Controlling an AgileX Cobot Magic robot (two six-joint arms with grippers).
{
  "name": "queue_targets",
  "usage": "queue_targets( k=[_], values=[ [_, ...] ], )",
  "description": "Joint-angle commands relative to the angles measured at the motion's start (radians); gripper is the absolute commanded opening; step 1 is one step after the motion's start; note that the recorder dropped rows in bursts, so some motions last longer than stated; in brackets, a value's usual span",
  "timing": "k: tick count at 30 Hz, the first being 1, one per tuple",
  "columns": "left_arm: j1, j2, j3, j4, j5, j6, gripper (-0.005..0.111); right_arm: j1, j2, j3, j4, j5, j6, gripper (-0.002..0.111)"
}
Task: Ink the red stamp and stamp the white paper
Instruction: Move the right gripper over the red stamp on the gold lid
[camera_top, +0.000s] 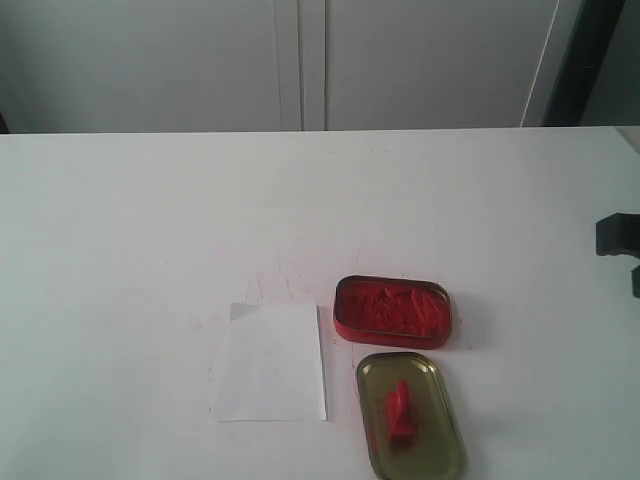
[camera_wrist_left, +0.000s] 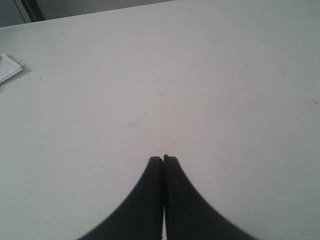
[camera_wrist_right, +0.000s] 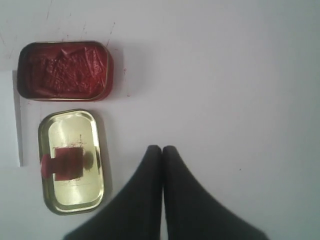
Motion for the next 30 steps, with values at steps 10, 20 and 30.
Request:
queue_targets(
  k=[10, 20, 30],
  values=[
    [0.002, -0.003, 0.003, -0.001, 0.0, 0.003, 0.0, -0.003, 0.034, -0.012, 0.076, 0.04, -0.034, 0.0],
    [0.002, -0.003, 0.003, -0.001, 0.0, 0.003, 0.0, 0.008, 0.034, -0.012, 0.122, 0.091, -0.057, 0.0],
    [0.002, -0.003, 0.003, -0.001, 0.0, 0.003, 0.0, 0.147, 0.115, -0.047, 0.118, 0.087, -0.029, 0.0]
  ],
)
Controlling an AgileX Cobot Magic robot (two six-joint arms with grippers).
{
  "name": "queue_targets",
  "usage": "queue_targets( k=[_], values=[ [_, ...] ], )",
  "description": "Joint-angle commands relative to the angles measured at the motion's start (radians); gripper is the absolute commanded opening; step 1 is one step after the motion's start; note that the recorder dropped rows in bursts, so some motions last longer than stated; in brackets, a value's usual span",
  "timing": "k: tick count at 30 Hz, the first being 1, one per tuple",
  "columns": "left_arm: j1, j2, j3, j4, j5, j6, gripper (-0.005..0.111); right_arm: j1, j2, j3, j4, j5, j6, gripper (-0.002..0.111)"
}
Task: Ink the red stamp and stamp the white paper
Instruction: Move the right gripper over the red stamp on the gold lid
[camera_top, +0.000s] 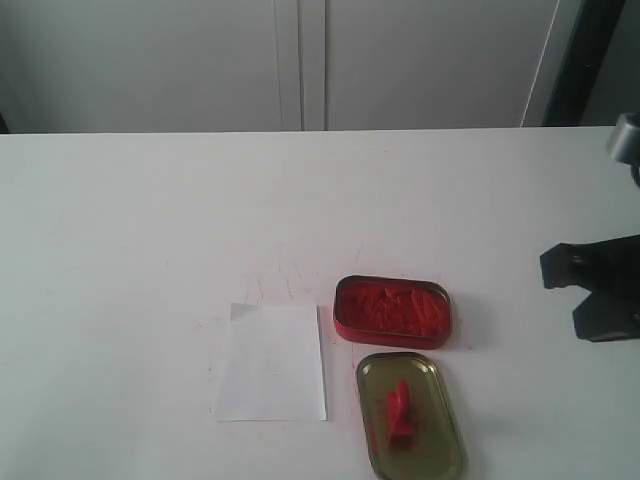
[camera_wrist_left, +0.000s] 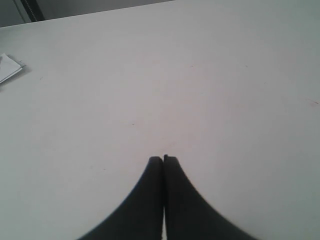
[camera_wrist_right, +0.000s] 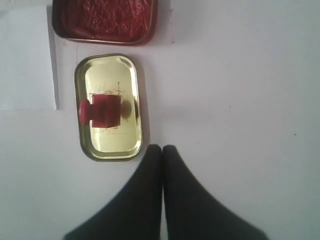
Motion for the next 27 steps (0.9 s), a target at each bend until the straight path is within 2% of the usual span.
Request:
queue_targets(
  k=[1, 6, 12, 19, 27],
  values=[
    [0.002, -0.003, 0.003, -0.001, 0.0, 0.003, 0.0, 0.07, 0.059, -0.044, 0.003, -0.003, 0.011, 0.0],
    [0.002, -0.003, 0.003, -0.001, 0.0, 0.003, 0.0, 0.193, 0.136, -0.093, -0.067, -0.014, 0.114, 0.0],
    [0.002, -0.003, 0.003, -0.001, 0.0, 0.003, 0.0, 0.289, 0.203, -0.123, -0.124, -0.02, 0.2, 0.0],
    [0.002, -0.003, 0.003, -0.001, 0.0, 0.003, 0.0, 0.483, 0.35, -0.15, -0.248, -0.031, 0.403, 0.0],
    [0.002, -0.003, 0.003, -0.001, 0.0, 0.003, 0.0, 0.591, 0.47, -0.168, -0.297, -0.068, 0.519, 0.0]
  ],
)
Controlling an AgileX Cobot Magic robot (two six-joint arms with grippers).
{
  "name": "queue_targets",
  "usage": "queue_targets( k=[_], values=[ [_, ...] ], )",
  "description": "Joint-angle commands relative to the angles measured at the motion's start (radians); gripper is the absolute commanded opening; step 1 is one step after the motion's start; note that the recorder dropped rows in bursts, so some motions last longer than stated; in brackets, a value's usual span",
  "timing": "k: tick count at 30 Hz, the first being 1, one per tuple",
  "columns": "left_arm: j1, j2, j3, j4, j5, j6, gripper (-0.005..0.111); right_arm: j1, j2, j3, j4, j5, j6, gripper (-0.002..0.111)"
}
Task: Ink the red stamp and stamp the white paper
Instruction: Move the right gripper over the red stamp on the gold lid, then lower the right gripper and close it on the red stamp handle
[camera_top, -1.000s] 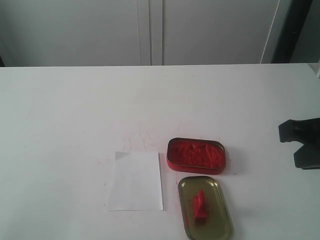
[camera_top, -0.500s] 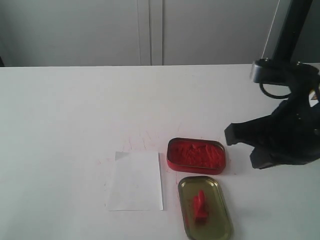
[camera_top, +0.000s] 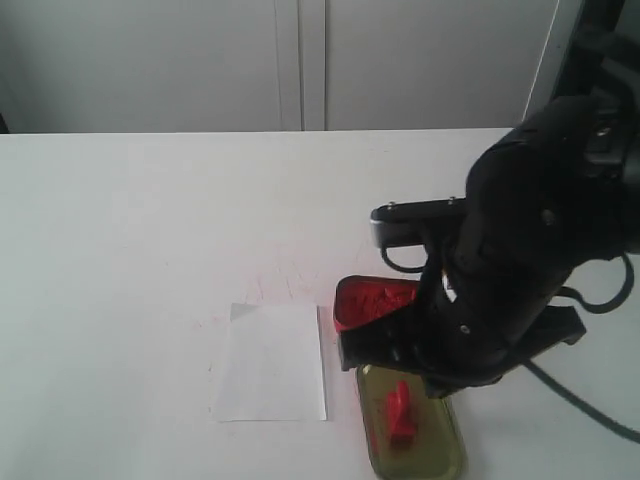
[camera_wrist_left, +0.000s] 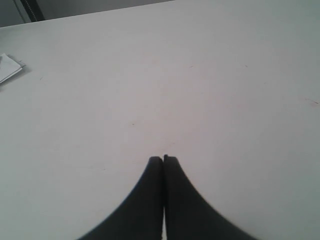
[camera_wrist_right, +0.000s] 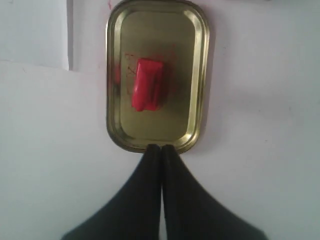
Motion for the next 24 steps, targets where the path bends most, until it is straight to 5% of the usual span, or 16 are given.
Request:
queue_targets(
  k=[1, 12, 24],
  values=[
    [0.002, -0.003, 0.003, -0.001, 0.0, 0.003, 0.0, 0.053, 0.054, -0.033, -0.037, -0.035, 0.067, 0.0],
    [0.002, -0.003, 0.003, -0.001, 0.0, 0.003, 0.0, 0.066, 0.133, -0.071, -0.041, -0.026, 0.155, 0.001],
    [0.002, -0.003, 0.003, -0.001, 0.0, 0.003, 0.0, 0.066, 0.175, -0.069, -0.065, -0.047, 0.199, 0.031]
  ],
)
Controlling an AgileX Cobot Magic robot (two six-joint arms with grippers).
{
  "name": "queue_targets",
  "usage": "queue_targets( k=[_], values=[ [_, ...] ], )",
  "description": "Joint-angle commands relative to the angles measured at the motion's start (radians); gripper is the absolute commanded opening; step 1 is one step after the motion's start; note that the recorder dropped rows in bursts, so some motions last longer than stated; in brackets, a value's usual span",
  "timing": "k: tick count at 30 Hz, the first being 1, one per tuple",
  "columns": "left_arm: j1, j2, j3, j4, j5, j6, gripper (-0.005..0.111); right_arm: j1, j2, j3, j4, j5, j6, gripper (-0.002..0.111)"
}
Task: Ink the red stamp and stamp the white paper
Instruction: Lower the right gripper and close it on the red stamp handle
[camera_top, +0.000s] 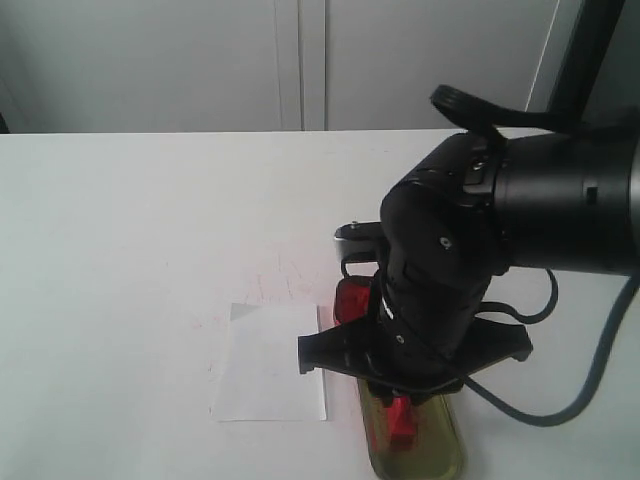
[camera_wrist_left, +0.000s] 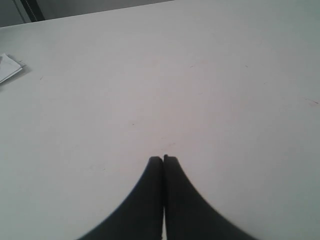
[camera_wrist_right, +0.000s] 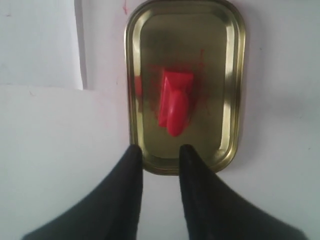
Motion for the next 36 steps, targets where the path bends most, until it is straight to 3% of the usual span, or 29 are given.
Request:
queue_targets(
  k=[1, 36],
  values=[
    [0.002, -0.003, 0.003, -0.001, 0.0, 0.003, 0.0, 0.001, 0.023, -0.006, -0.046, -0.009, 0.033, 0.031],
    [0.002, -0.003, 0.003, -0.001, 0.0, 0.003, 0.0, 0.001, 0.147, -0.006, -0.086, -0.08, 0.09, 0.032]
  ],
)
